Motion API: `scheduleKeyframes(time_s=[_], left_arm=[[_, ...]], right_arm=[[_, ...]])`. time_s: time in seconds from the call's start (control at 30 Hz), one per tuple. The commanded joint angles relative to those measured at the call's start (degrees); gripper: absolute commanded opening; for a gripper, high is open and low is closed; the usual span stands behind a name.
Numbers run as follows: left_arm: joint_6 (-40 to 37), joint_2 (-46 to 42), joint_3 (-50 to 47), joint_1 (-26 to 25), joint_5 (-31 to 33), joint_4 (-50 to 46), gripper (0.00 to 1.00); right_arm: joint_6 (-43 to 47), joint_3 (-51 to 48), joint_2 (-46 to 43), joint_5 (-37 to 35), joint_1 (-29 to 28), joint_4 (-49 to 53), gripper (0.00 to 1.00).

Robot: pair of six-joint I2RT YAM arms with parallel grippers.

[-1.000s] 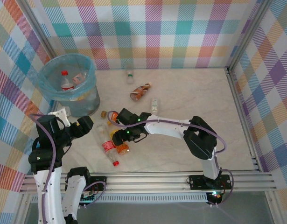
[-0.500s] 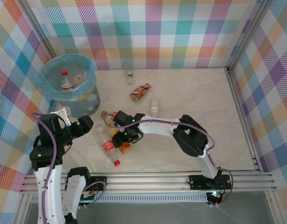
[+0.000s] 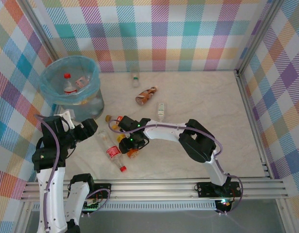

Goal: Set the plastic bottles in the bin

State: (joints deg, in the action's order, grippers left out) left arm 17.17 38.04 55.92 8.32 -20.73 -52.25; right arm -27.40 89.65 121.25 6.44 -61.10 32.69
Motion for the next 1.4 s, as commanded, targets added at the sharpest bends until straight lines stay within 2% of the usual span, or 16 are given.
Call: scheduleKeyframes(time_s=[0.0,0.17,0.5,0.63,0.77,1.0,1.13,1.37], left_arm=[[1.22,1.22,0.95,-0.24,-0.8,2.31,0.78],[3.22,5.02,5.21,-0.24,-2.39,2.48,0.77],[9.96,10.79,9.21,-1.19,-8.69,9.66,0.77],[11.98,13.96,12.04,-5.88,-6.97,11.48,0.77],[12.36,17.48,16.48,-13.64,-4.68,12.8,0.78],[12.85,20.99,23.11,-21.79,-5.51,16.99,0.81],[13.22,22.83,24.72,-24.1,-7.02,17.89,0.81],[14.0,24.02,24.41,-25.02,-7.83,19.8,0.78]], right_arm=[[0.72,-2.14,-4.73,0.17,0.45,0.54,0.64],[1.05,-7.42,-12.38,1.99,0.43,-2.0,0.62],[5.2,-13.95,-28.5,-2.54,0.45,-2.24,0.59],[7.6,-14.88,-34.11,-5.3,0.46,-5.3,0.59],[10.69,-14.37,-37.64,-7.34,0.62,-7.34,0.57],[14.25,-13.53,-41.39,-8.28,1.19,-9.57,0.57],[14.59,-13.54,-42.14,-7.92,1.28,-11.72,0.57],[13.61,-13.77,-42.58,-6.58,1.32,-12.97,0.57]])
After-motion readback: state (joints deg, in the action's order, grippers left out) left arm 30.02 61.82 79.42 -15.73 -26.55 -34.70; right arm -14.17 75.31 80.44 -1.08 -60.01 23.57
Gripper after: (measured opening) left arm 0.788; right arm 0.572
